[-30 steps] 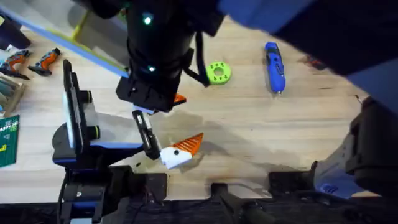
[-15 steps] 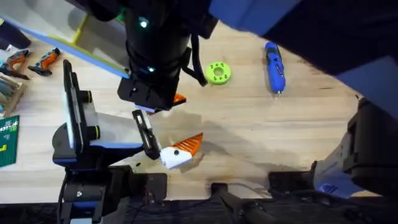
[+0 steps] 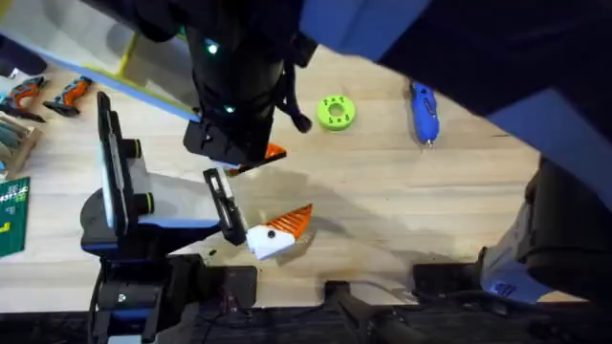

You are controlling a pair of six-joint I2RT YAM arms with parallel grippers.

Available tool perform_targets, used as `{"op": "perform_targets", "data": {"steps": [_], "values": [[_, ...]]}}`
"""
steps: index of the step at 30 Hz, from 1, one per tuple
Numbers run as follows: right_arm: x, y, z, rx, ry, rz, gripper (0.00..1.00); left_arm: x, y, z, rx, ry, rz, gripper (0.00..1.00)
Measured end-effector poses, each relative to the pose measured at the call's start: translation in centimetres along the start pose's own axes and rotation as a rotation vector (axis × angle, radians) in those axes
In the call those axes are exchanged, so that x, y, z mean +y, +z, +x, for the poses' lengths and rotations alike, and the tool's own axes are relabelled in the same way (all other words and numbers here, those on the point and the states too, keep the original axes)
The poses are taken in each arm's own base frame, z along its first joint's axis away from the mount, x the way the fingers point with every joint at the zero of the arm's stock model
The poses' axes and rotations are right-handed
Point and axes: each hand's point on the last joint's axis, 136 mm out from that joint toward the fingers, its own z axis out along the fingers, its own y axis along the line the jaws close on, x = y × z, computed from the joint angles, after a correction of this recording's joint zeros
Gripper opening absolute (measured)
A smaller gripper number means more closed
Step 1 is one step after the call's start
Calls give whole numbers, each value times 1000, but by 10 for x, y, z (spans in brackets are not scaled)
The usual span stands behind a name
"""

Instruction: Pick up the gripper from the table and insert it into the empty holder that is missing its gripper. Then pick up a screw, insert it into the mounting hole, and use the screwdriver to tighten it. Finally, clean up the table by picking up the vegetable and placing it into the bucket.

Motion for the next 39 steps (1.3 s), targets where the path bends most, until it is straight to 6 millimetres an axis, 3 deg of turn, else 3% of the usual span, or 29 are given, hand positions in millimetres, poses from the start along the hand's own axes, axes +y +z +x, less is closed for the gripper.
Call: {"op": "perform_targets", "data": {"steps": [8,39], "values": [[0,9,0,21,-1,-3,7,0,0,0,0,0,0,985],[-5,9,2,23,10,1,7,0,0,0,0,0,0,986]]}}
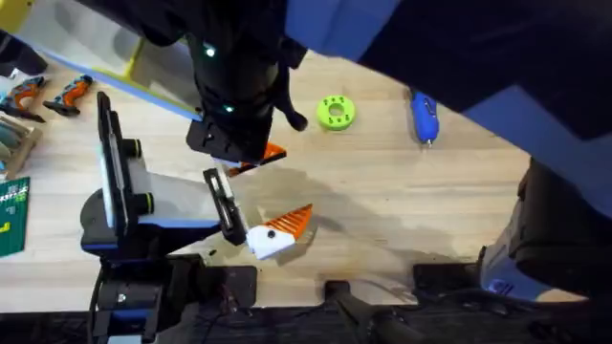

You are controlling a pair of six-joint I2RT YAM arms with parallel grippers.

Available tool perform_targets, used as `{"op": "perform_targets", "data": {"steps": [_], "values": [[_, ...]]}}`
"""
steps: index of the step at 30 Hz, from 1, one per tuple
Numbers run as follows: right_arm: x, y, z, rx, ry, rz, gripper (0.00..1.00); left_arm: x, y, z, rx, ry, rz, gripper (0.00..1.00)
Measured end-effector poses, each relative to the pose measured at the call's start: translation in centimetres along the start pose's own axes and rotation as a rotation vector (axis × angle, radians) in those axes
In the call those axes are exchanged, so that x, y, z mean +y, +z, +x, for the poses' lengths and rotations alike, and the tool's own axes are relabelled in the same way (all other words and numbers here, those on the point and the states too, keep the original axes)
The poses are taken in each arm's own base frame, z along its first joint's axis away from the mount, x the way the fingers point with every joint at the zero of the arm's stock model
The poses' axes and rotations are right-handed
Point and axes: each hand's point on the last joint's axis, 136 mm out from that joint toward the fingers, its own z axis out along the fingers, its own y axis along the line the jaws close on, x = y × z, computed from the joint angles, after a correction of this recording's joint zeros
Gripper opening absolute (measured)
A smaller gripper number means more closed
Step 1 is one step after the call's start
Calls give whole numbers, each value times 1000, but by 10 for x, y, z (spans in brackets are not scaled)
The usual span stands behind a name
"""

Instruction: Pick up the gripper from the table and insert it into the empty holder that is missing its gripper. Then pick up a screw, insert it into the mounting hole, and use the screwdriver to tighten it. Finally, clean up the table by picking up the vegetable and placing it into the bucket.

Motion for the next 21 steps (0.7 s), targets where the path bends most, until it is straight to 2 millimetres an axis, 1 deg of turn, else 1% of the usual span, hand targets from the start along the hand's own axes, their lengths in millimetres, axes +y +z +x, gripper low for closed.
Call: {"op": "perform_targets", "data": {"steps": [6,13,21], "values": [[0,1,0,1,0,0,7,0,0,0,0,0,0,985],[0,12,0,27,-1,-7,7,0,0,0,0,0,0,985],[1,12,0,29,-1,-8,7,0,0,0,0,0,0,985]]}}
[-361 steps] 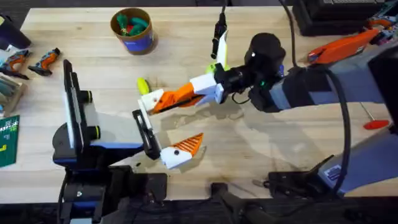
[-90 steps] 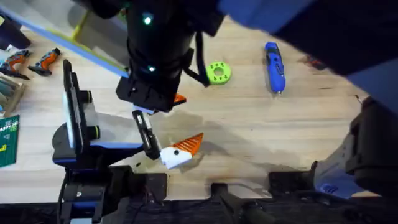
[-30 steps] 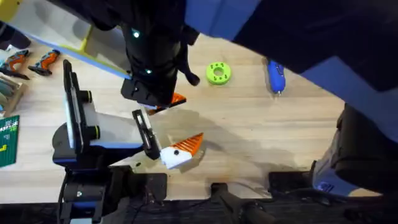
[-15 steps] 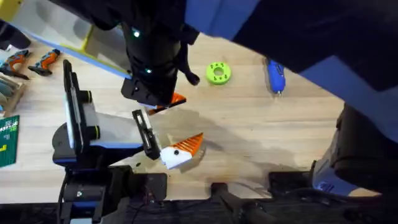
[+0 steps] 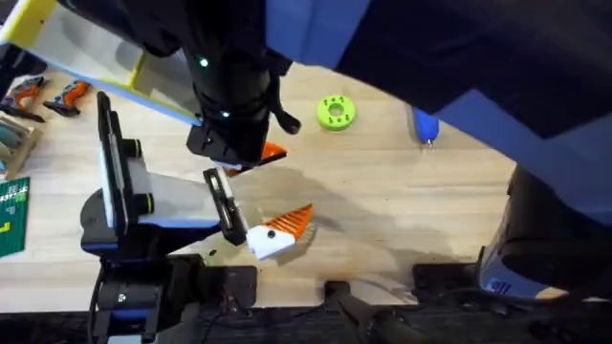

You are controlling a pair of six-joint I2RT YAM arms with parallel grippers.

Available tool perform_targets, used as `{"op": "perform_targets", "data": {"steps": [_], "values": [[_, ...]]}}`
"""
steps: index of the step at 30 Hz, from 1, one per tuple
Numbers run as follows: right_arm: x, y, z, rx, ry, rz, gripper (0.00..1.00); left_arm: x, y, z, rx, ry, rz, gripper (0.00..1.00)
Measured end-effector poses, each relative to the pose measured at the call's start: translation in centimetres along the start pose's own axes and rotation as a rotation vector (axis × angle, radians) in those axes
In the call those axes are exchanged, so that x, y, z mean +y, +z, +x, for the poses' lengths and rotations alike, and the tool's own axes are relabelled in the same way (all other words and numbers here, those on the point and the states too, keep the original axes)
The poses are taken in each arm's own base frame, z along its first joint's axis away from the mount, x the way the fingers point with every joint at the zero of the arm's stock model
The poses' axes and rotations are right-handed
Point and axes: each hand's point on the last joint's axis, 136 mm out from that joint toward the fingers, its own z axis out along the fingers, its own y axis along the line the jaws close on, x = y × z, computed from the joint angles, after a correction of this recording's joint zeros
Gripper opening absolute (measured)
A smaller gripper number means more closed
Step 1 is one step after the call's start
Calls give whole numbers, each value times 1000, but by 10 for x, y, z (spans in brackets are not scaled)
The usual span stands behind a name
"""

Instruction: Pick up the gripper from the table and insert it into the empty holder that is missing its gripper. Then pick up a screw, insert it into the mounting hole, and use the screwdriver to tighten it. Finally, clean up the table by picking up the vegetable and placing it into the bucket.

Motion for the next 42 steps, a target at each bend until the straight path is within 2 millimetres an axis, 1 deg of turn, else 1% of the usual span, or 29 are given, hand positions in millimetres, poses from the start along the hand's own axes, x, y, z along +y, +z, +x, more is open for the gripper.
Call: {"op": "perform_targets", "data": {"steps": [8,15,24,25,27,30,31,32,38,42], "values": [[0,2,0,6,0,-2,7,0,0,0,0,0,0,985],[1,13,1,33,-1,-9,7,0,0,0,1,-7,0,985],[1,13,1,33,-1,-9,7,0,0,0,0,-8,1,986],[1,13,1,34,2,-8,54,0,0,0,0,-8,1,986],[-1,13,1,36,-2,-1,321,0,0,0,0,-9,1,986],[-6,13,3,41,4,15,757,0,0,0,0,-9,2,986],[-8,12,4,43,8,17,798,0,0,0,0,-9,3,985],[-9,12,4,42,14,18,811,-1,0,0,0,-9,3,986],[-15,12,9,53,78,9,817,-1,0,0,0,-8,3,986],[-27,11,14,56,139,15,819,-1,0,0,0,-7,3,986]]}}
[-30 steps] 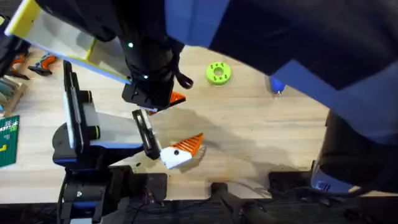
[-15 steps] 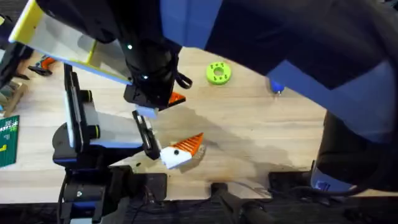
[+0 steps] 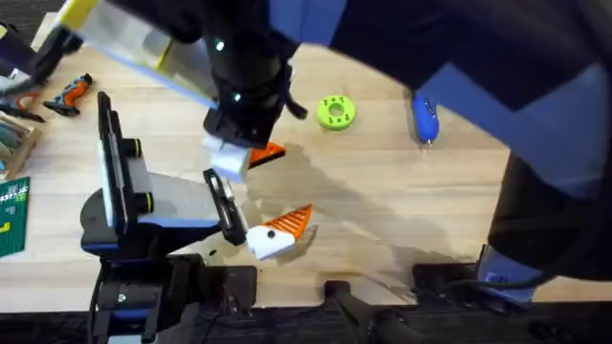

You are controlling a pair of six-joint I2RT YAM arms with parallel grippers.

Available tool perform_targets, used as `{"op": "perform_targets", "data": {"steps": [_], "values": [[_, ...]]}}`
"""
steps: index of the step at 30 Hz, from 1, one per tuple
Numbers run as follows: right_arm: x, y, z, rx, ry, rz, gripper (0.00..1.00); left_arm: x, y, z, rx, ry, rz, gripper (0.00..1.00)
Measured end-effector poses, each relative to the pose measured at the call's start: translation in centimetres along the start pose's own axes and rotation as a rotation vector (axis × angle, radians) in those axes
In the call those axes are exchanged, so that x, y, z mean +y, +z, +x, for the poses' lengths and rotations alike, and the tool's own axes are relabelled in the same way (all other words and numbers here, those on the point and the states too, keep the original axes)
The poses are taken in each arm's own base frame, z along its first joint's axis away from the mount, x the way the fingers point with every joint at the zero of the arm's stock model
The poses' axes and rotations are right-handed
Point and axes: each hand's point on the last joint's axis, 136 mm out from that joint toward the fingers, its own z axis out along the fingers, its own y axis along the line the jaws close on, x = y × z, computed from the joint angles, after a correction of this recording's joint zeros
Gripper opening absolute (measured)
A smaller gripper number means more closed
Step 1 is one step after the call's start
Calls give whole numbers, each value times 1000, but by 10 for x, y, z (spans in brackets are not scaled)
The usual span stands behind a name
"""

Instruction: Pick up the gripper from the table and insert it into the empty holder that is missing its gripper. Then pick up a screw, insert it into the mounting hole, and use the screwdriver to tighten it. Finally, clean up the table by picking up the vegetable and placing it into the bucket.

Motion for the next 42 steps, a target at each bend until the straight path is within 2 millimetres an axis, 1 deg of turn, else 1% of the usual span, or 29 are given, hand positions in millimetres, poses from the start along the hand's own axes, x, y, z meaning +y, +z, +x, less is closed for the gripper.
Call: {"op": "perform_targets", "data": {"steps": [2,4,7,12,16,19,22,25,28,31,38,40,42], "values": [[-9,-5,0,-21,30,8,817,0,0,0,0,1,2,986],[-20,-16,2,-49,67,19,818,0,0,0,0,2,2,986],[-37,-38,8,-102,139,39,819,0,0,0,0,2,2,986],[-72,-76,26,-184,300,78,819,0,0,0,0,2,2,986],[-89,-91,37,-217,394,97,819,0,0,0,0,2,2,986],[-97,-95,43,-233,445,105,820,0,0,0,0,2,2,985],[-104,-94,53,-245,500,113,821,0,0,0,0,2,2,985],[-113,-87,68,-254,568,125,822,0,0,0,0,2,2,985],[-122,-77,91,-255,652,138,822,0,0,0,0,3,2,985],[-129,-65,121,-240,748,151,822,0,0,0,0,2,2,985],[-149,-39,203,-136,1007,234,822,0,0,0,0,2,2,985],[-157,-36,221,-111,1066,266,822,0,0,0,0,2,2,985],[-167,-36,233,-104,1108,295,822,0,0,0,0,2,2,985]]}}
